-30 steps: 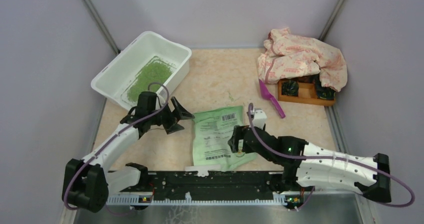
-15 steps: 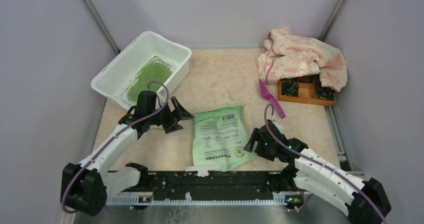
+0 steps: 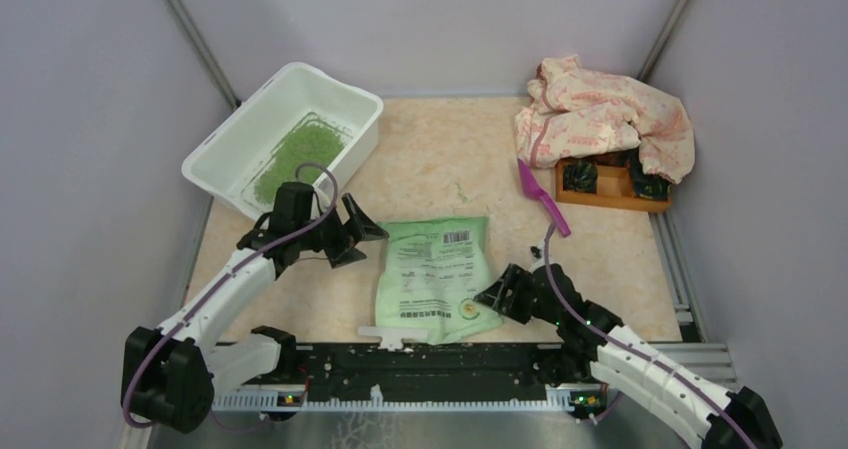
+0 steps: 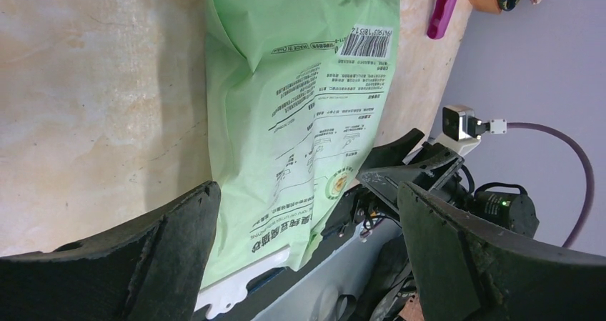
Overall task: Fill the litter box with clean litter
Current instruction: Pick up the cat litter bag at the center of the board.
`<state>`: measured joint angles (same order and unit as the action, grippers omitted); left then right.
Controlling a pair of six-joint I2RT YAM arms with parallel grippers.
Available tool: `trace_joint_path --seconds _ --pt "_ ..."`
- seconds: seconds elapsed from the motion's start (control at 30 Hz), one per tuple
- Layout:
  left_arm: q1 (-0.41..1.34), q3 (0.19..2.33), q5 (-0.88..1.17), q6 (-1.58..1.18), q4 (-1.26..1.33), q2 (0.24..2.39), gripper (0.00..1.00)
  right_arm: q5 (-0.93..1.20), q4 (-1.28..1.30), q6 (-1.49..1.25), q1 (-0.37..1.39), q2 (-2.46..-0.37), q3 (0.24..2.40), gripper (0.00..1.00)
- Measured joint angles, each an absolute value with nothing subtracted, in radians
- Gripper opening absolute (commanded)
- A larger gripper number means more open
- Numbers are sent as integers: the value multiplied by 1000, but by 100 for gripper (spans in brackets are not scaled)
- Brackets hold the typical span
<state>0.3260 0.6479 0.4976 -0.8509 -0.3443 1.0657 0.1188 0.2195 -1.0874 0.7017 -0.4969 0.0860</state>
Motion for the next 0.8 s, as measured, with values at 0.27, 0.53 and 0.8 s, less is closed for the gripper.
trace_joint_path --seconds 0.27,0.53,0.8 --pt "326 645 498 -851 -346 1056 99 193 132 -1022 702 -531 68 0" --pt "326 696 462 -832 -431 980 99 364 32 -997 601 -692 189 0" --pt "301 770 431 -788 -506 914 99 612 -192 -1123 299 -838 362 0"
